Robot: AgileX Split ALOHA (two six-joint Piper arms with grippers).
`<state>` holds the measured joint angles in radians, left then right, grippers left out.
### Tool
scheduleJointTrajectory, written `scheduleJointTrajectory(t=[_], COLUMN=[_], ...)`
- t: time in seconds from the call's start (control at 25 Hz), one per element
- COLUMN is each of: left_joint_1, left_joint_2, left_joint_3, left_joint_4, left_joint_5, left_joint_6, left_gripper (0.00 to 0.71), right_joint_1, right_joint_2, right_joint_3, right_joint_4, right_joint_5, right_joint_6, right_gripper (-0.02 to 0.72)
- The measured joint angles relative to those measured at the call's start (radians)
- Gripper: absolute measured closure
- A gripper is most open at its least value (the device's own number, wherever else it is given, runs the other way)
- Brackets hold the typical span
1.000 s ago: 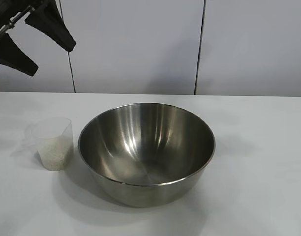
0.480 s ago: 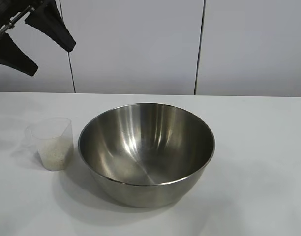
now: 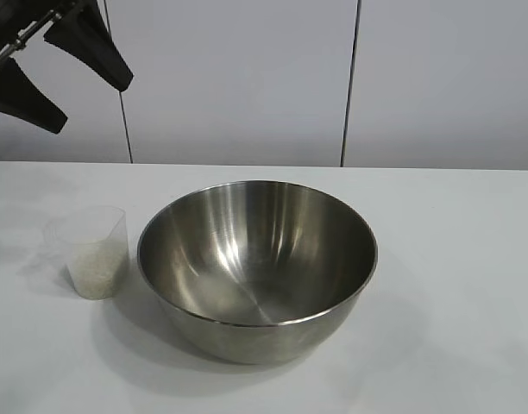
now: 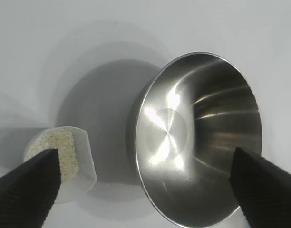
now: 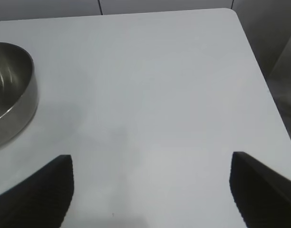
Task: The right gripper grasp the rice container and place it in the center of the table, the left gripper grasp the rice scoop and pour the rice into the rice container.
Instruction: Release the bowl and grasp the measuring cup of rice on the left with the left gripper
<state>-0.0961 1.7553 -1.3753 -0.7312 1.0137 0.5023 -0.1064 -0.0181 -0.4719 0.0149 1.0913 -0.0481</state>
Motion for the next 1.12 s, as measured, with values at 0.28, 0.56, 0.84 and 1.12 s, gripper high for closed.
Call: scheduleJointTrajectory(t=[0.28, 0.56, 0.84, 1.12], left_joint_1=[0.0, 0.0, 0.017, -0.081], left_joint_2=[0.0, 0.0, -0.04, -0.372], left_joint_3=[0.0, 0.0, -0.022, 0.383], left_joint_4=[-0.002, -0.057, -0.108, -0.1], left_joint_5=[-0.014, -0.175, -0.228, -0.824], left_joint_6=[0.0, -0.001, 0.119, 0.375], left_gripper=[0.016, 0.016, 0.066, 0.084], right_joint_1=[0.0, 0.0, 0.0, 0.0], right_joint_2=[0.0, 0.0, 0.0, 0.0], right_joint_3=[0.0, 0.0, 0.0, 0.0], right_joint_4=[0.002, 0.002, 0.003, 0.003], right_joint_5=[-0.002, -0.003, -0.003, -0.006], right_joint_6=[0.0, 0.0, 0.0, 0.001], right_gripper=[0.093, 0.093, 0.093, 0.093])
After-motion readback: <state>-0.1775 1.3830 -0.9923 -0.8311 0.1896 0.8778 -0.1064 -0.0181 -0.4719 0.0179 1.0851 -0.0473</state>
